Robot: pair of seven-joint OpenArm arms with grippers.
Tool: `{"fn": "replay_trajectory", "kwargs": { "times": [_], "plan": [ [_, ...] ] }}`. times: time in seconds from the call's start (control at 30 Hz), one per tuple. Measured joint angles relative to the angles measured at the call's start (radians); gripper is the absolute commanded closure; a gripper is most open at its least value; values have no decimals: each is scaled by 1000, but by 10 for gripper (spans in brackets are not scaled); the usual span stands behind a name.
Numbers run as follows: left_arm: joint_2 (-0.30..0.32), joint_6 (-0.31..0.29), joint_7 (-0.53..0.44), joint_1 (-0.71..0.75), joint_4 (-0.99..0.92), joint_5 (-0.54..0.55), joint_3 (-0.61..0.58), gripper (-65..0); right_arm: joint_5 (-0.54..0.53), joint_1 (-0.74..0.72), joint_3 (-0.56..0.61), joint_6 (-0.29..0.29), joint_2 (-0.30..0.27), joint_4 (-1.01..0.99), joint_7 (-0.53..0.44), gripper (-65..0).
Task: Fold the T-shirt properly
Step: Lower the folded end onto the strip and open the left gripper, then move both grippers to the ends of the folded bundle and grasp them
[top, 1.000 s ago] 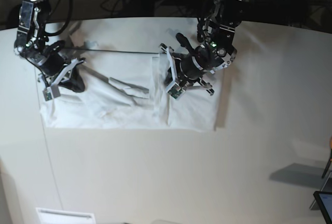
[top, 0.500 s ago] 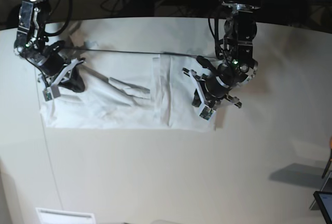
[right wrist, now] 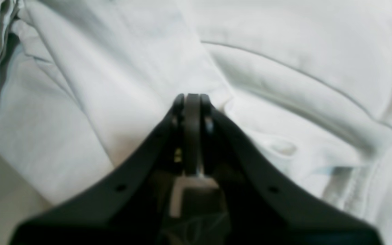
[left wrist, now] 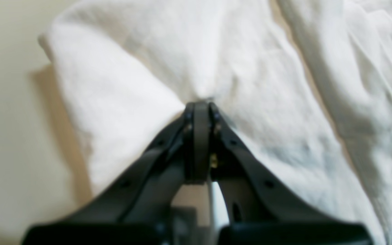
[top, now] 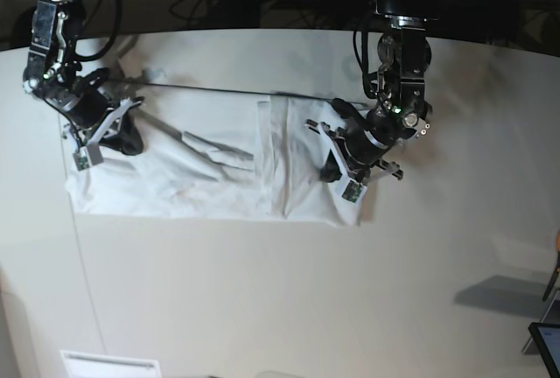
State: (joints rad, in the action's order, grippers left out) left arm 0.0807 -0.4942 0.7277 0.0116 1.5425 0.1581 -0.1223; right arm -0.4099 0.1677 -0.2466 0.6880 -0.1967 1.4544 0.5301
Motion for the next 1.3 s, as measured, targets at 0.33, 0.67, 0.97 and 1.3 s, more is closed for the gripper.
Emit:
{"fn": "replay_trajectory", "kwargs": {
  "times": [0.33,0.67,0.97,1.3],
  "plan": [
    [-4,-13,-75,59,15,-76,64,0,22,49,-11,8,24,232,122,-340],
    [16,-29,-84,101,39,-66,147,0,-205,-62,-344,1,15,170,374,-342],
    [16,-14,94,136,207,-158,155,0,-313,-119,-366,3,23,84,542,-342],
    [-25,-42,227,140,371,-166,434,0,-433,-129,-371,3,-22,-32,601,-344]
  ]
}}
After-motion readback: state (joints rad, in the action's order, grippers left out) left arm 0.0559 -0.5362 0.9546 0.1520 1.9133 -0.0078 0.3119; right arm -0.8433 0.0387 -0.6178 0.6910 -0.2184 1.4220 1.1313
